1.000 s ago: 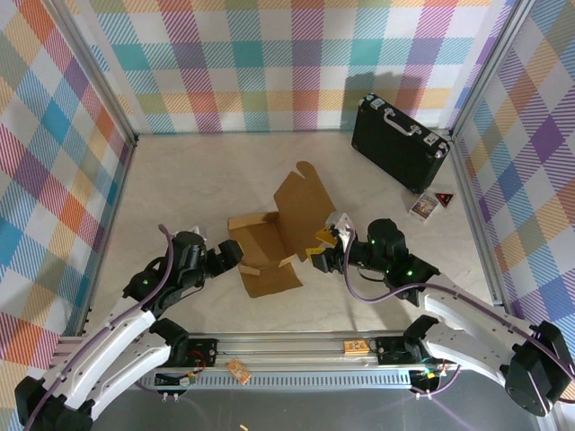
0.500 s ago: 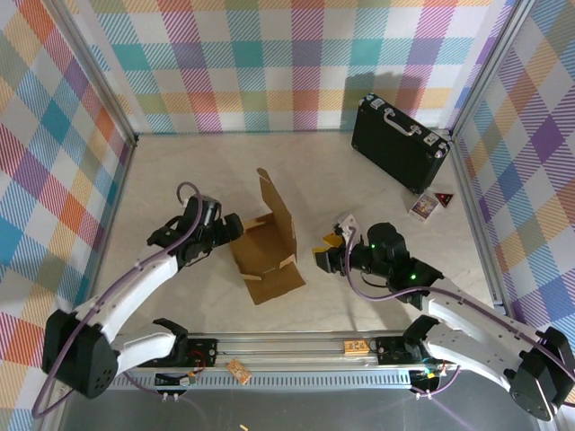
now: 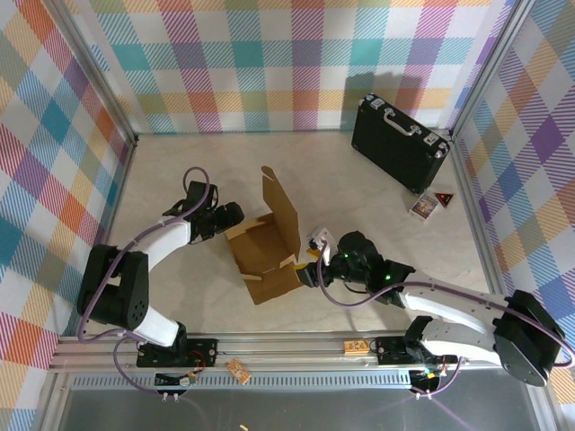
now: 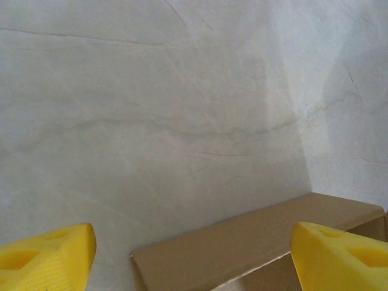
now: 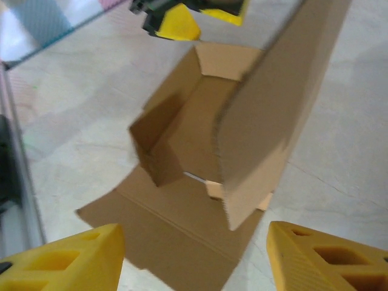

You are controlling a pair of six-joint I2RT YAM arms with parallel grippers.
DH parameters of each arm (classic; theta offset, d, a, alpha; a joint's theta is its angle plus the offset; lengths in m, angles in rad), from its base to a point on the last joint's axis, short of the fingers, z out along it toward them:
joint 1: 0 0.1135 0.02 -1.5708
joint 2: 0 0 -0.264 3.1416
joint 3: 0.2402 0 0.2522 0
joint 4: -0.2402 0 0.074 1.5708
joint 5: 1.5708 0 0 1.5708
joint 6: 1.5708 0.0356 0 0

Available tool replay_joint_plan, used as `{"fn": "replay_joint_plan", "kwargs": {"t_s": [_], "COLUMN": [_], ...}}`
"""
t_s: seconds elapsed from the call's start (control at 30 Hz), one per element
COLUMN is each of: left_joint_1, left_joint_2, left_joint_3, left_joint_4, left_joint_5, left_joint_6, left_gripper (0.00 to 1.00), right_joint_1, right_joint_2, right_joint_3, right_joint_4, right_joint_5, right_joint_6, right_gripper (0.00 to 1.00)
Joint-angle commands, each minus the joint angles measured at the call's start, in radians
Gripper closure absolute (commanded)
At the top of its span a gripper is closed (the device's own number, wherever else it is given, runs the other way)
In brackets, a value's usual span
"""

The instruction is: Fold the paper box

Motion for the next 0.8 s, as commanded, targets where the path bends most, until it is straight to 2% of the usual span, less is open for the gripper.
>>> {"fn": "replay_joint_plan", "kwargs": {"t_s": [0.0,0.1,0.23,0.4,0.5,0.67,0.77], "left_joint_1": [0.012,0.012,0.009,-0.018,-0.072,-0.213,-0.250], "left_joint_2": [0.001,-0.060,-0.152,-0.326,-0.438,-0.573,-0.690], "left_joint_3": [-0.001,-0.073,-0.165,-0.316,-0.396,-0.476,-0.493], "left_joint_4": [0.057,0.083,0.070,0.063,0.072,0.083,0.010], "left_joint_5": [0.128,0.177,0.231,0.258,0.267,0.313,0.279], "left_joint_6": [0.018,0.006,-0.003,-0.045,-0.094,-0.166,-0.180], "left_gripper": [0.21,0.21,0.22,0.22,0.22,0.21,0.21], "right_joint_1": [-0.003,-0.045,-0.123,-0.214,-0.257,-0.347,-0.371], "right_joint_2": [0.045,0.100,0.152,0.237,0.286,0.361,0.375], "right_joint_3": [0.060,0.091,0.138,0.252,0.301,0.372,0.387], "right_joint_4": [0.065,0.059,0.058,-0.025,-0.023,-0.021,-0.008], "right_joint_5": [0.131,0.156,0.087,0.004,-0.025,-0.078,-0.114], "right_joint_6": [-0.021,-0.034,-0.046,-0.096,-0.123,-0.108,-0.158], "right_gripper": [0.38,0.39,0.40,0.39,0.38,0.38,0.36]}}
